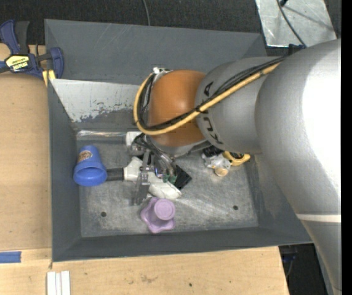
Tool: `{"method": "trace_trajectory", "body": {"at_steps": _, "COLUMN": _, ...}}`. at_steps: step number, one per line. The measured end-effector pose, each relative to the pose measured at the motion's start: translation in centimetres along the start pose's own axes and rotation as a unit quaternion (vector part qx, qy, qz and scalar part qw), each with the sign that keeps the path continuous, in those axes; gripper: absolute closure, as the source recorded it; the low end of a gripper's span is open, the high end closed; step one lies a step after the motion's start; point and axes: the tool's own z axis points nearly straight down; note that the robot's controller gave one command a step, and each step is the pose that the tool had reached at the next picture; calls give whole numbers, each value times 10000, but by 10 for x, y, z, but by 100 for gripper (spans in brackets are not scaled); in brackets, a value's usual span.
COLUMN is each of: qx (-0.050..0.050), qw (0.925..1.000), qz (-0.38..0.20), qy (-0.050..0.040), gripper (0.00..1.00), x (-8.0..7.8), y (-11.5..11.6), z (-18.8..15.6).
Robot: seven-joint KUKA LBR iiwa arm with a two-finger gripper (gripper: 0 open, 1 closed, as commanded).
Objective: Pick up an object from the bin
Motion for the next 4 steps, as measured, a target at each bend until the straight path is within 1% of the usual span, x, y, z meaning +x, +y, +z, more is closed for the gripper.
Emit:
{"method": "trace_trajectory", "body": {"at_steps": 1, "qx": -16, "qw": 9950, "qz": 996, "qy": -41, "gripper": 100, "x": 12, "y": -12, "z": 2}}
{"method": "trace_trajectory", "body": {"at_steps": 2, "qx": -16, "qw": 9950, "qz": 997, "qy": -42, "gripper": 100, "x": 12, "y": -12, "z": 2}}
{"method": "trace_trajectory", "body": {"at_steps": 4, "qx": 6, "qw": 9950, "qz": 997, "qy": 18, "gripper": 100, "x": 13, "y": -13, "z": -8}}
